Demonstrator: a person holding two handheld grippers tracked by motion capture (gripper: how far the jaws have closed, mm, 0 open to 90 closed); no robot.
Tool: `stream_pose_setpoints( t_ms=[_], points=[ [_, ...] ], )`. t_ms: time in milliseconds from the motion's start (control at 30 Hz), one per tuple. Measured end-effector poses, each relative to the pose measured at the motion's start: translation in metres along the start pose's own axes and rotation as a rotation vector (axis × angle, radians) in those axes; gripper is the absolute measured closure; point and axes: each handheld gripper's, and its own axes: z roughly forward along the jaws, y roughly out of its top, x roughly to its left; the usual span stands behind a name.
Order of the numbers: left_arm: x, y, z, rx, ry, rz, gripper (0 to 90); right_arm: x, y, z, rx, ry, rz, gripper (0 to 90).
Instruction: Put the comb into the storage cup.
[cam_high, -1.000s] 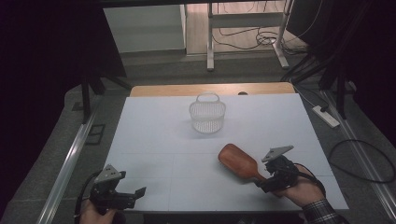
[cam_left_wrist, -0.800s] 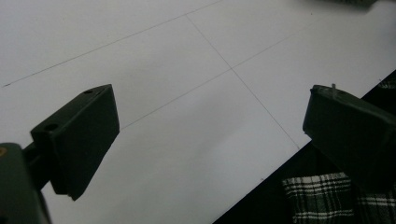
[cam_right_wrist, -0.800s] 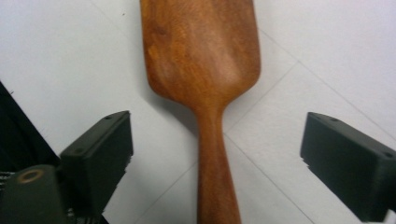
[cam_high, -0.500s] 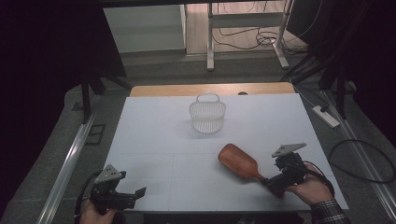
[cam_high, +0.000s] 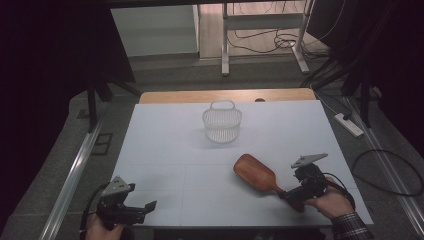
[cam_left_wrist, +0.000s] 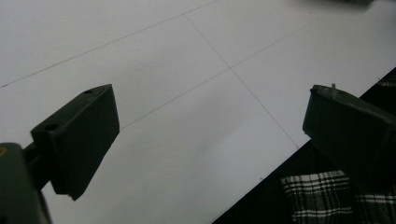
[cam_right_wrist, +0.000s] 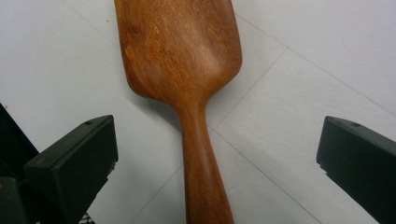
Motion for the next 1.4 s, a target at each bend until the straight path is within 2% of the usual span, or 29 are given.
stream_pose_setpoints(
  t_ms=[367,533,700,800,1033,1167,1400],
  points=[
    [0.0,0.0,0.0,0.005,0.001,0.004,4.6,0.006,0.0,0.019,0.064,-0.022,-0.02,0.0],
    [0.0,0.0,0.0,0.005,0.0,0.004,4.7,0.007,0.0,0.028,0.096,-0.009,-0.027,0.0],
    [-0.001,0.0,0.0,0.005,0.002,0.007,4.7,0.008,0.002,0.037,0.136,-0.017,-0.041,0.0],
    [-0.001,0.0,0.0,0.004,0.002,0.006,4.7,0.009,0.003,0.038,0.142,-0.021,-0.034,0.0],
    [-0.001,0.0,0.0,0.006,0.004,0.009,4.7,0.011,0.004,0.042,0.169,-0.024,-0.048,0.0],
    [-0.001,0.0,0.0,0.006,0.004,0.009,4.7,0.013,0.005,0.042,0.171,-0.036,-0.067,8.7],
    [-0.002,0.0,0.0,0.009,0.005,0.015,4.7,0.014,0.007,0.04,0.162,-0.027,-0.083,37.4]
  ],
)
